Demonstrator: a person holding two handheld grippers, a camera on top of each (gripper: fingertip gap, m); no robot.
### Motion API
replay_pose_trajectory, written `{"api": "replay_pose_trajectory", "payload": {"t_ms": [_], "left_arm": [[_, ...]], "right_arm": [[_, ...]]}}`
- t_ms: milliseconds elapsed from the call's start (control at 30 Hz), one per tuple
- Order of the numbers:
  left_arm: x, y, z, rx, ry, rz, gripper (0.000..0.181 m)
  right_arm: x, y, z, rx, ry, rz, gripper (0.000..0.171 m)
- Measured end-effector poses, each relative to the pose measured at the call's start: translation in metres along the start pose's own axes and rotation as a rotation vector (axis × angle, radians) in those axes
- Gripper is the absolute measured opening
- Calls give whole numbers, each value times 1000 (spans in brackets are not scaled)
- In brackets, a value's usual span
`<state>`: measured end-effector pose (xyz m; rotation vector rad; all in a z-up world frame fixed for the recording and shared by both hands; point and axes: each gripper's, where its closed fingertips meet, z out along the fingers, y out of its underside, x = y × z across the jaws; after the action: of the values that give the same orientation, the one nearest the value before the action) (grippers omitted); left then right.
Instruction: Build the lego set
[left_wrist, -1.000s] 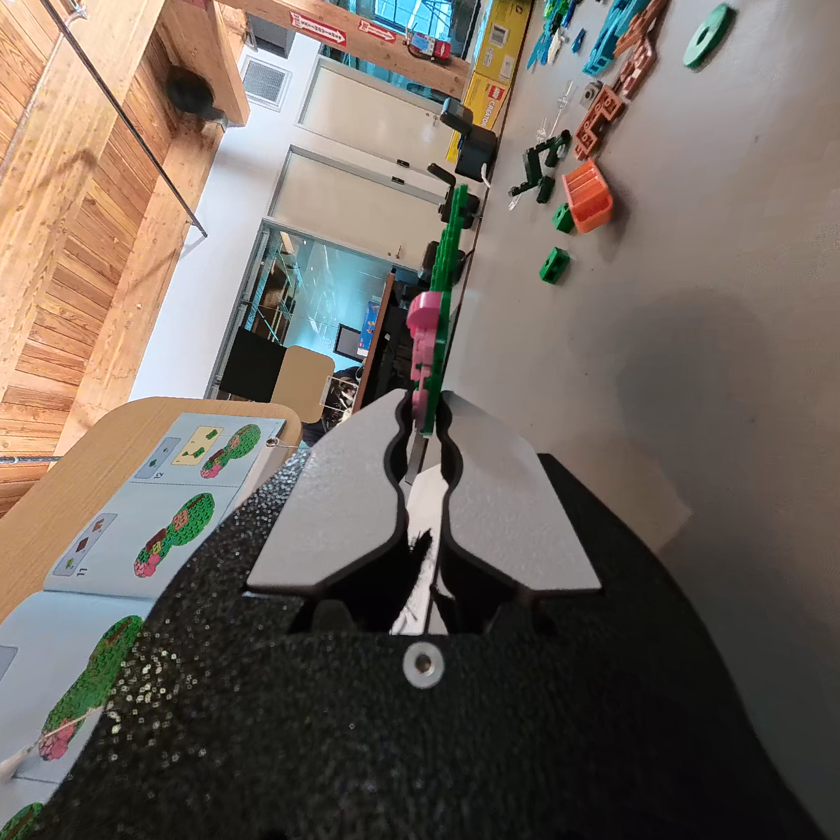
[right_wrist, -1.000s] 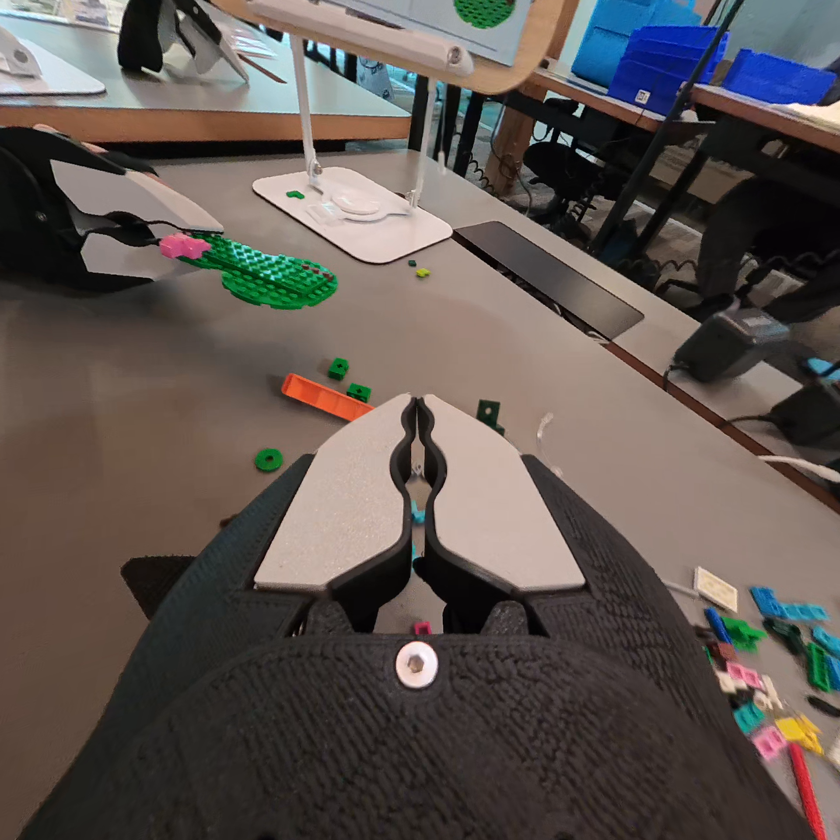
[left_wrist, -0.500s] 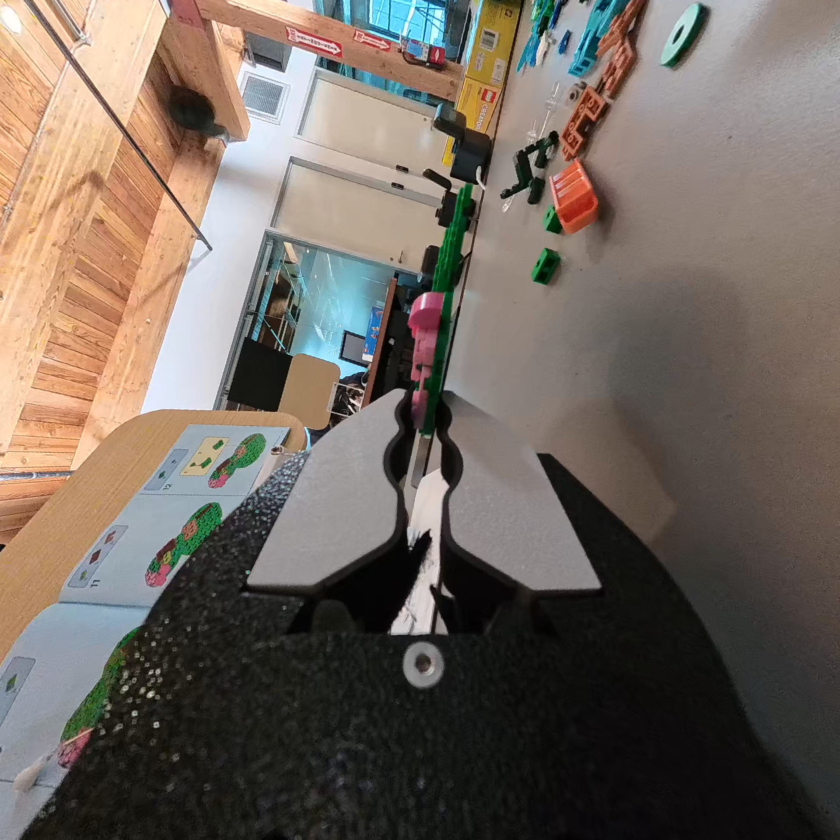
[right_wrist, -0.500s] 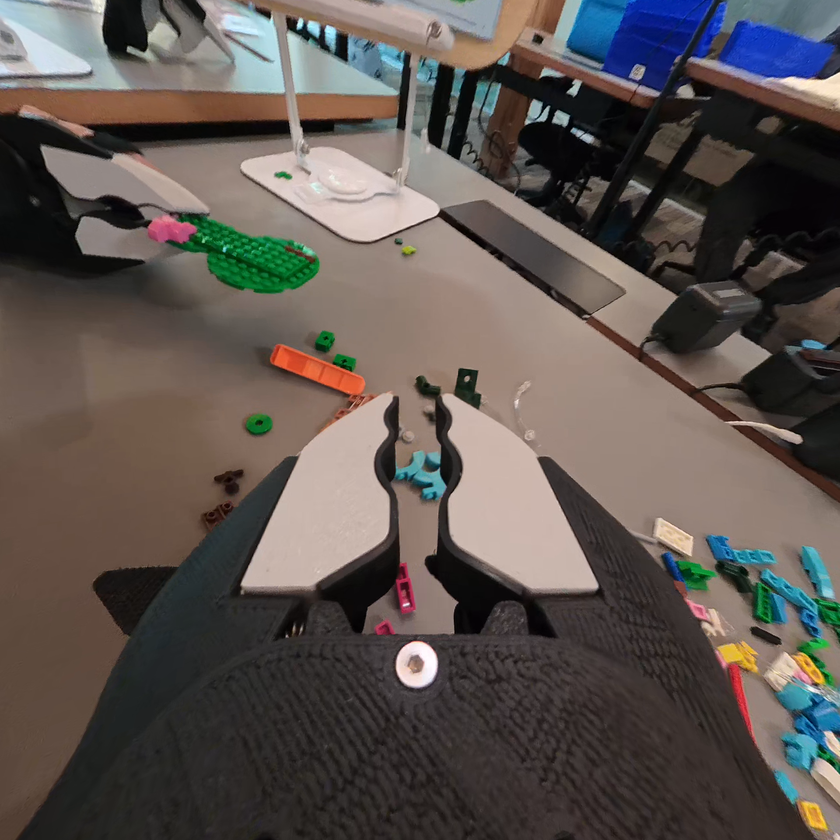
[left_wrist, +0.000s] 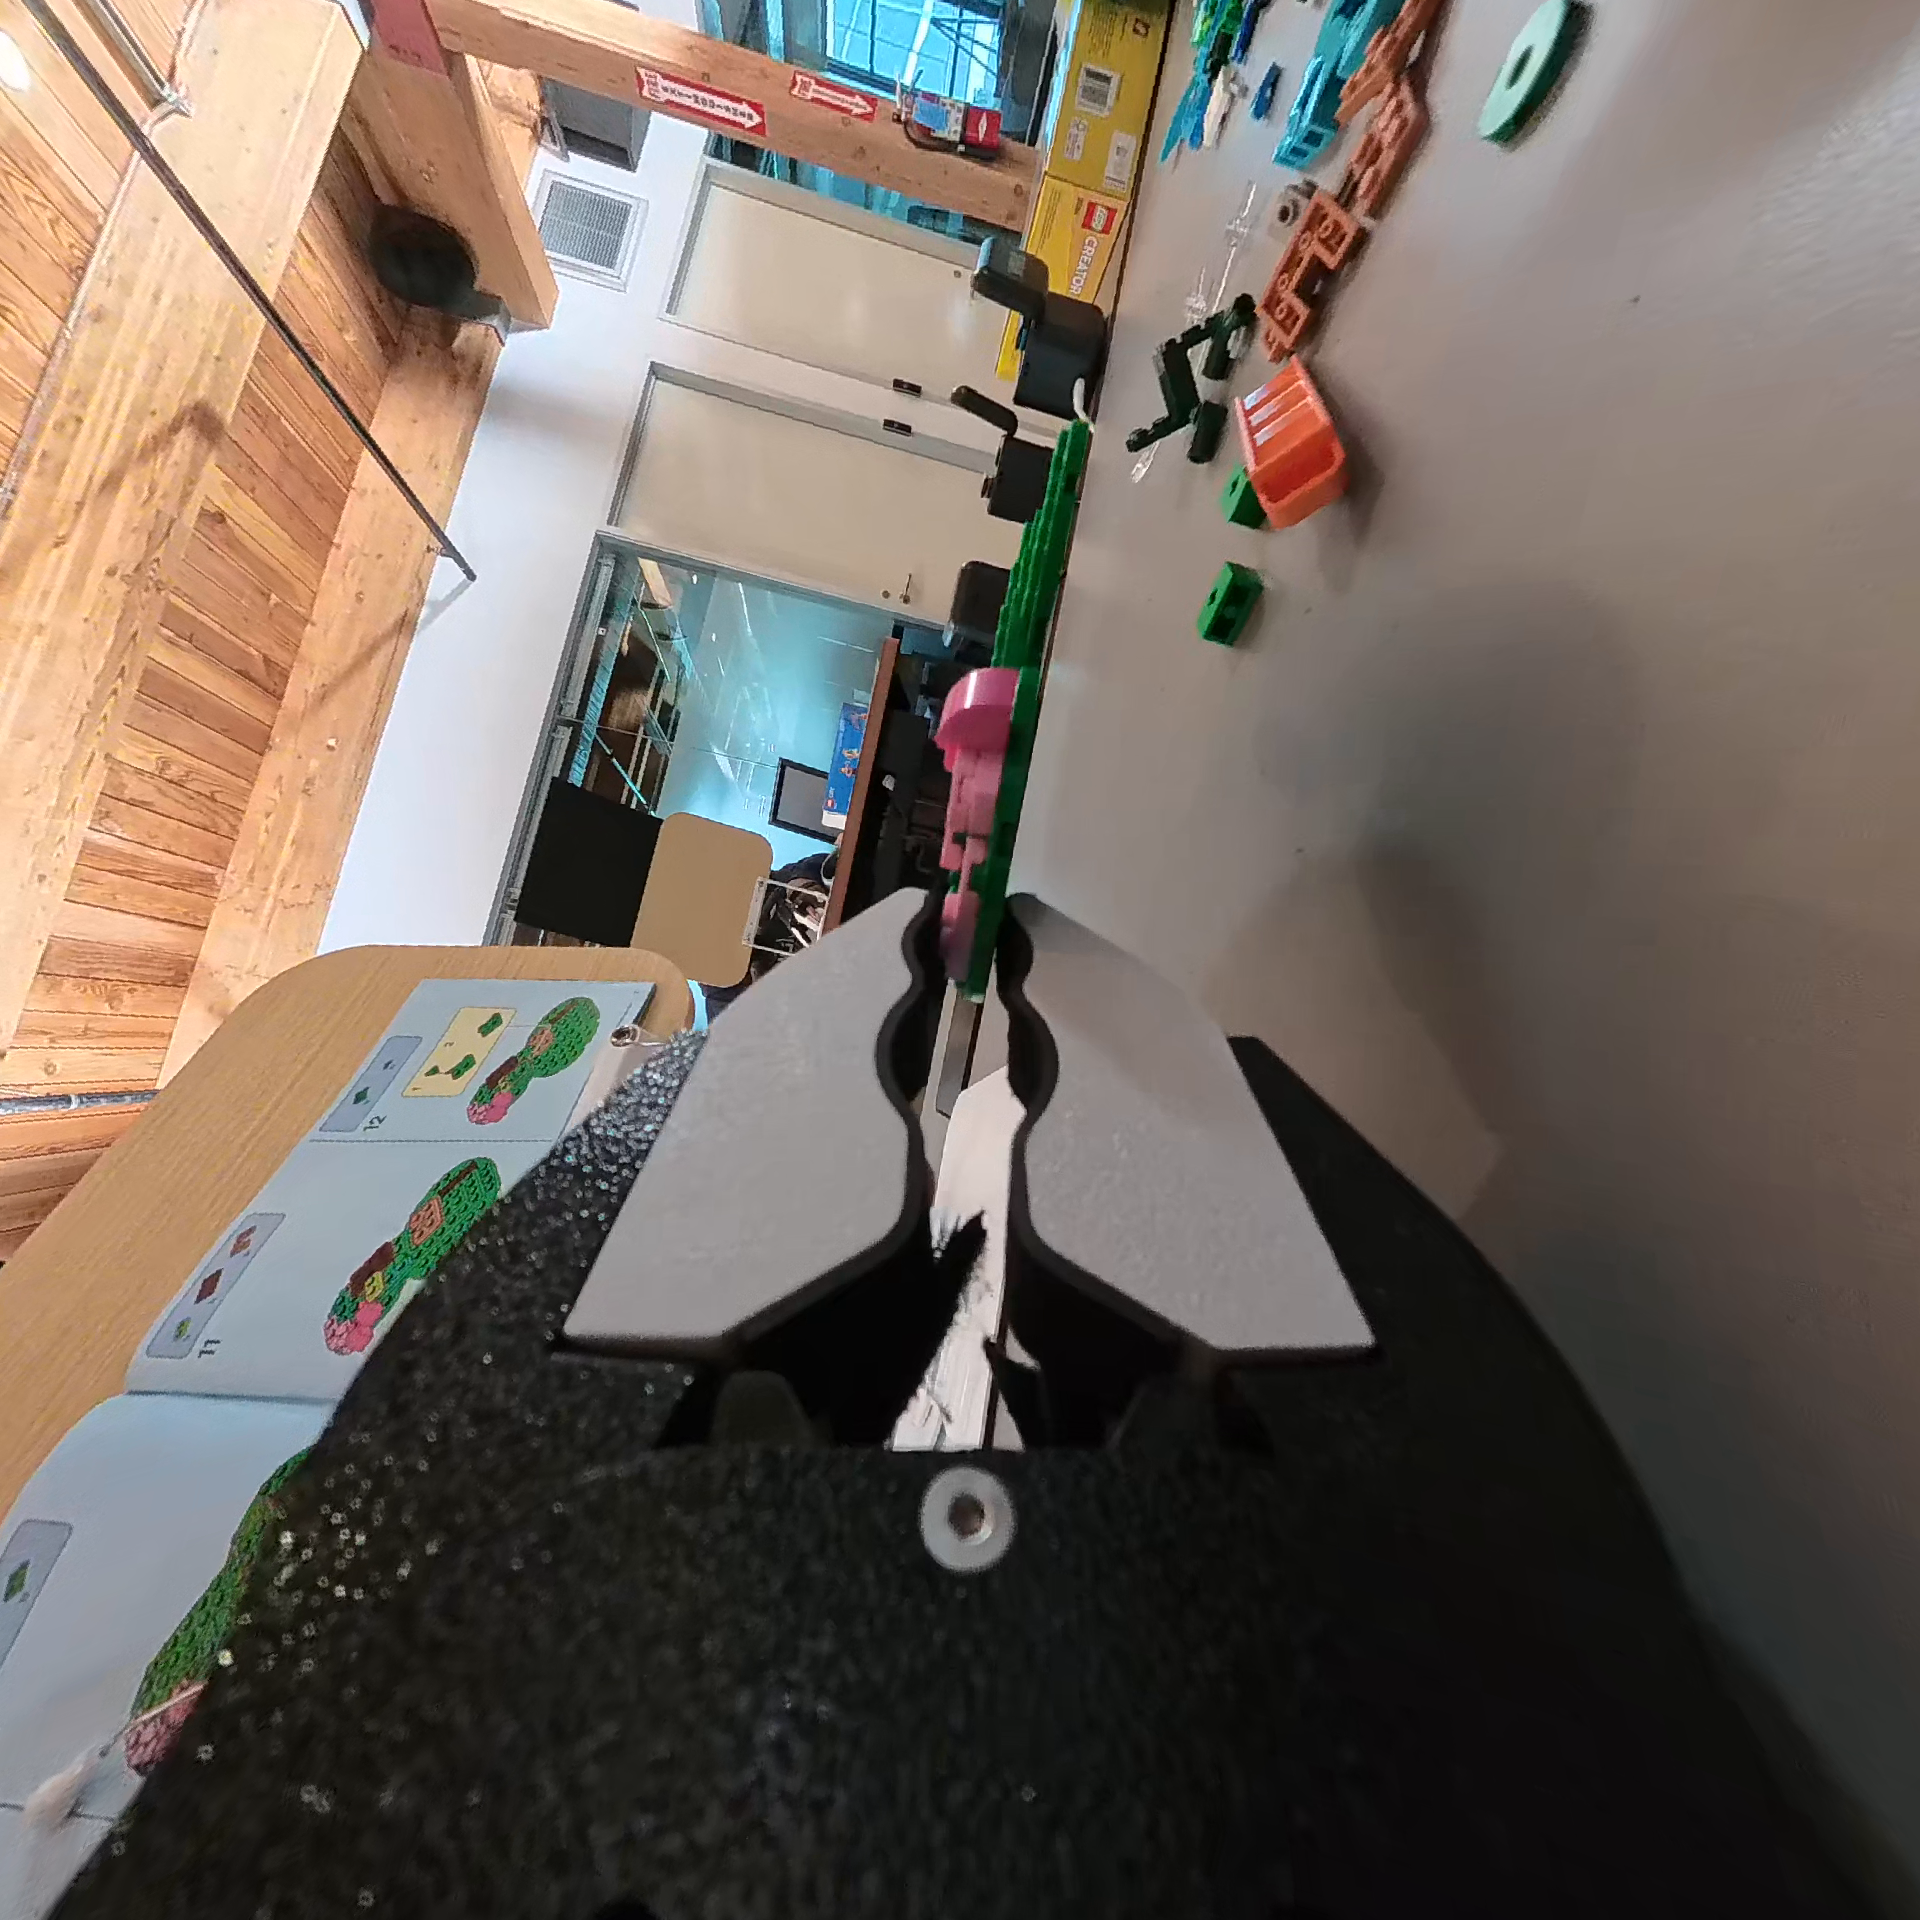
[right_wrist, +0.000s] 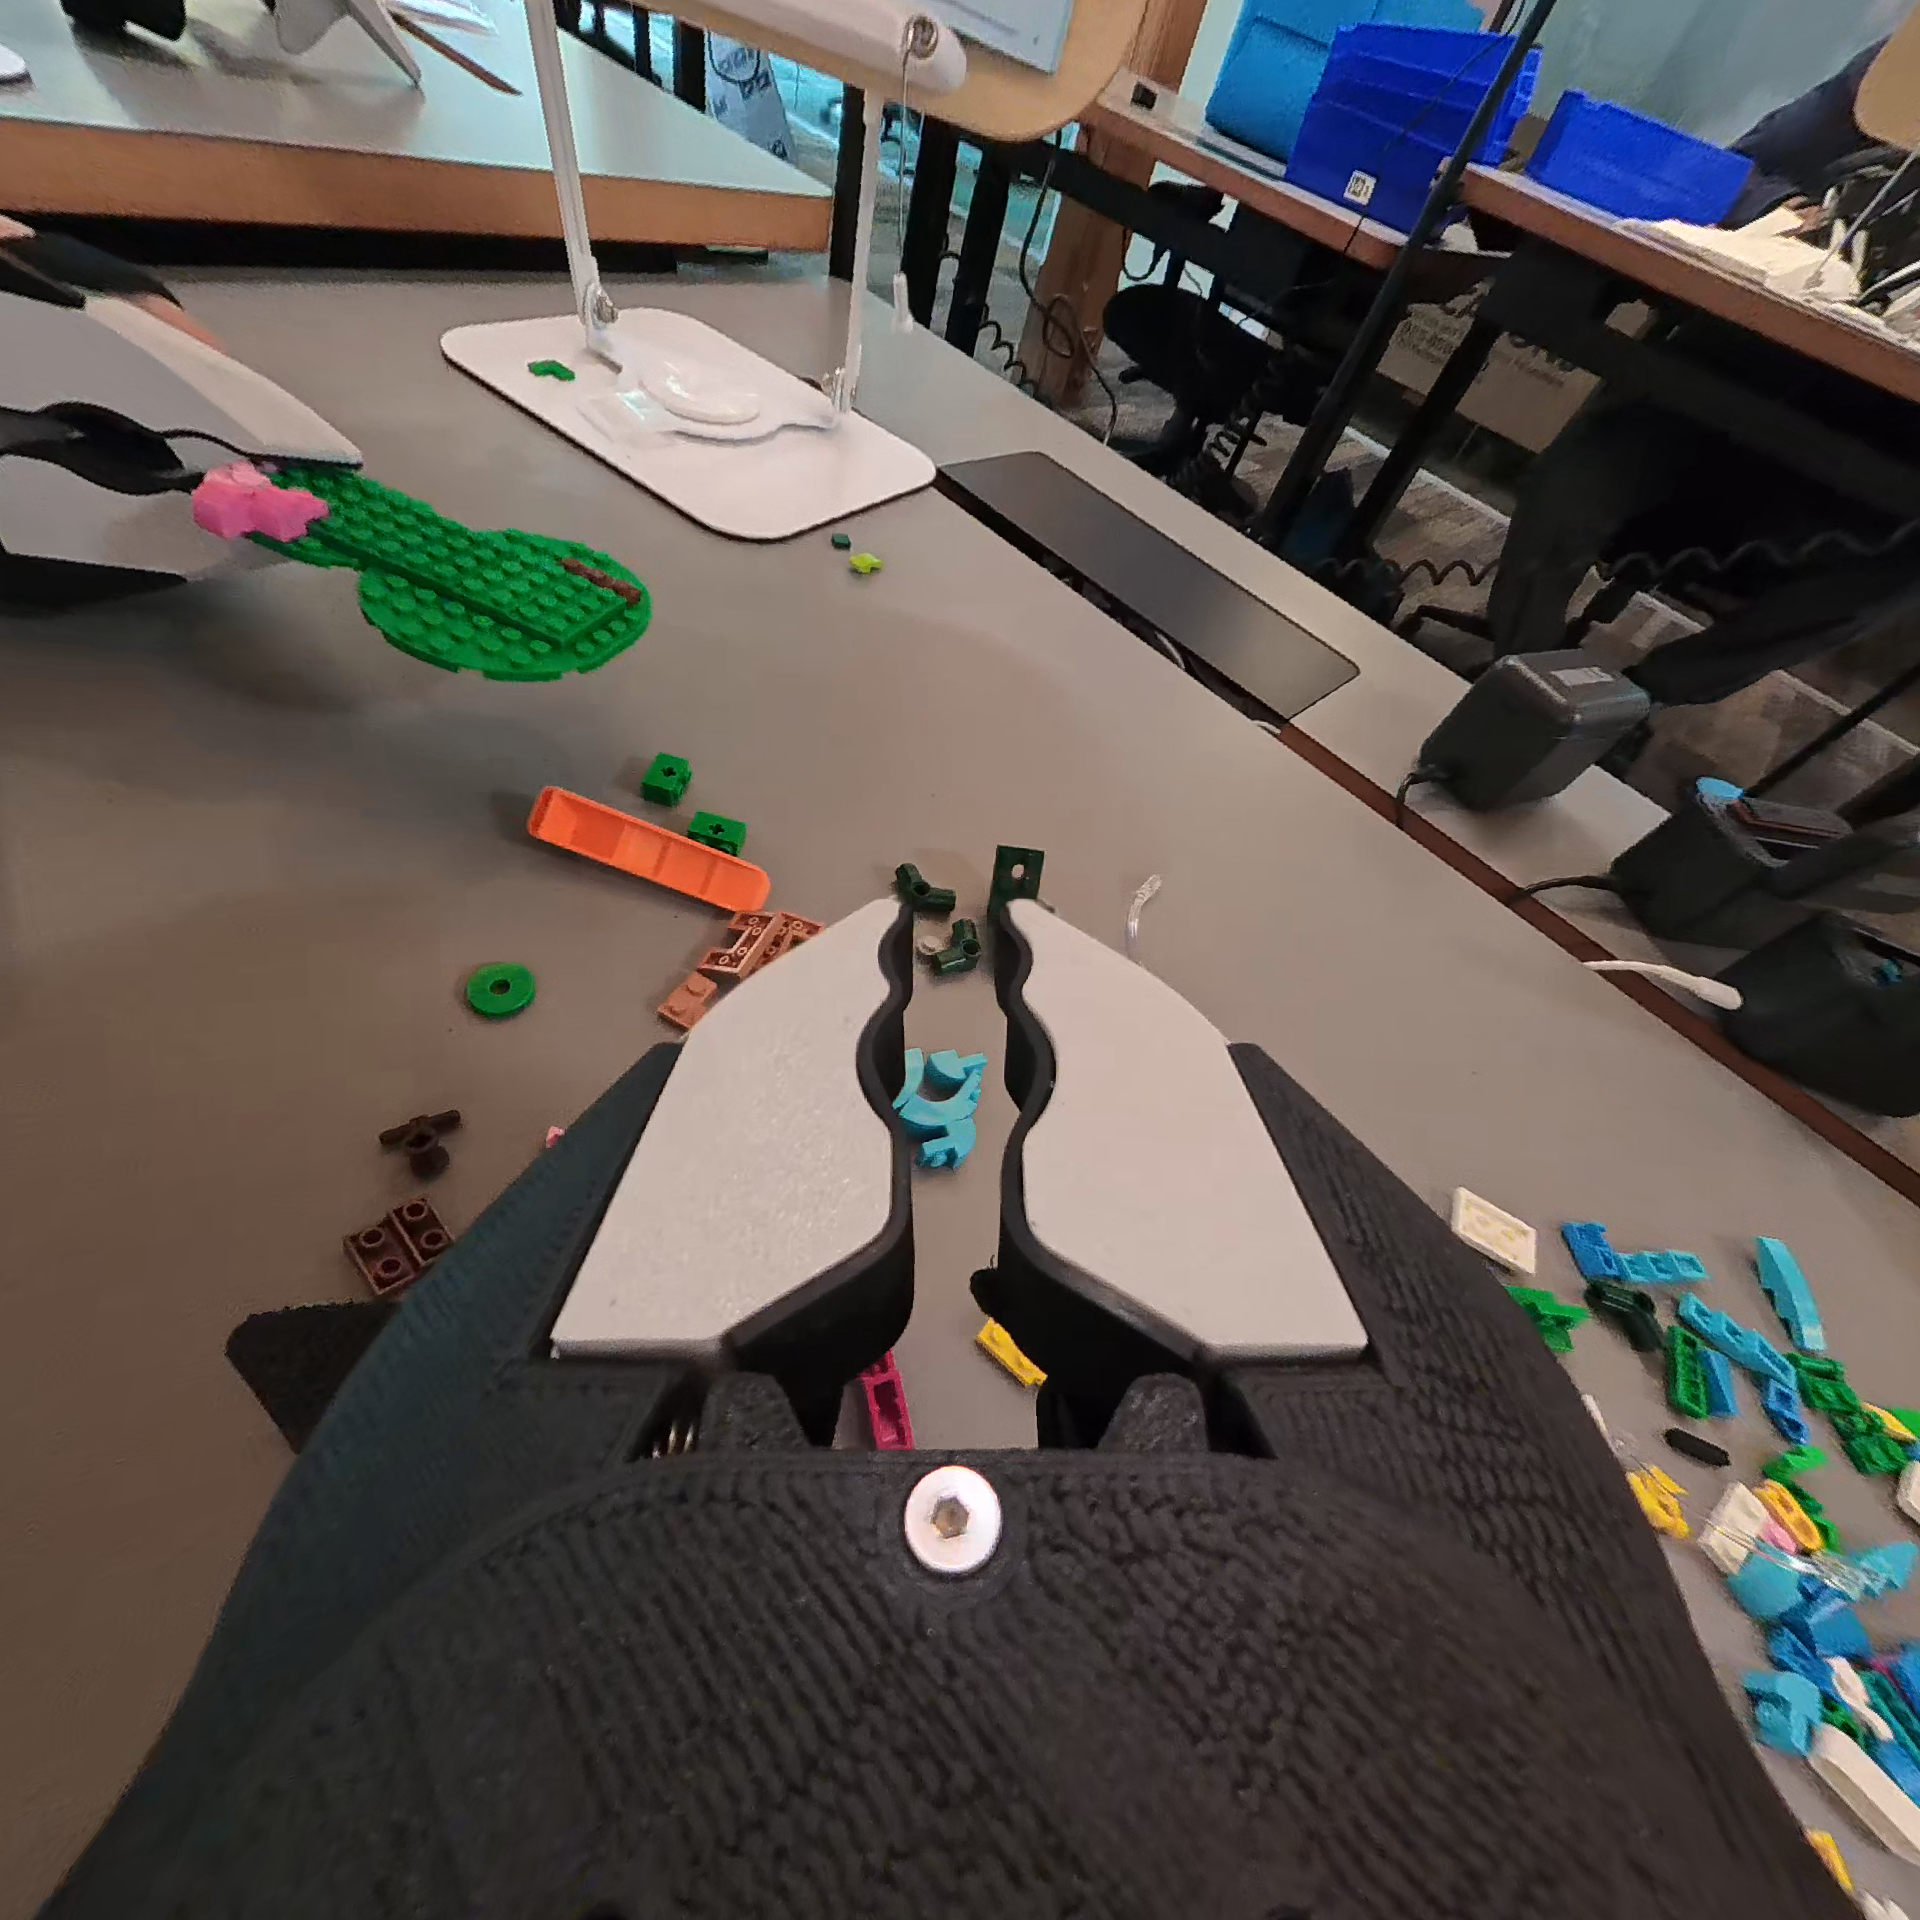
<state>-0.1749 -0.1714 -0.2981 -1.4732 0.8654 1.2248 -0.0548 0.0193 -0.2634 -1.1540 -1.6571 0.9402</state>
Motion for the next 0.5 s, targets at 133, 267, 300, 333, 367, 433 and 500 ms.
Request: {"api": "replay_pose_trajectory", "payload": {"t_ms": [133,267,300,333,367,433,500], "left_arm": [[0,2,0,-6,0,-11,9],[0,1,0,-3,2,-13,9],[0,1,0,-2,3,-10,9],[1,1,0,-1,4,-7,9],[1,0,0,1,4,-5,9],[2,0,0,5,6,0,9],[2,-1,-1,7,7,3,9]], "right_arm": [[-5,2,4,-17,-13,-16,13],[-7,2,6,-23,-18,-31,13],[-8,2,6,-24,-19,-32,13],[-8,3,6,-24,-21,-32,13],[-9,3,7,-24,-22,-32,13],[-9,3,7,-25,-24,-34,13],[-11,3,8,-28,-28,-39,13]]}}
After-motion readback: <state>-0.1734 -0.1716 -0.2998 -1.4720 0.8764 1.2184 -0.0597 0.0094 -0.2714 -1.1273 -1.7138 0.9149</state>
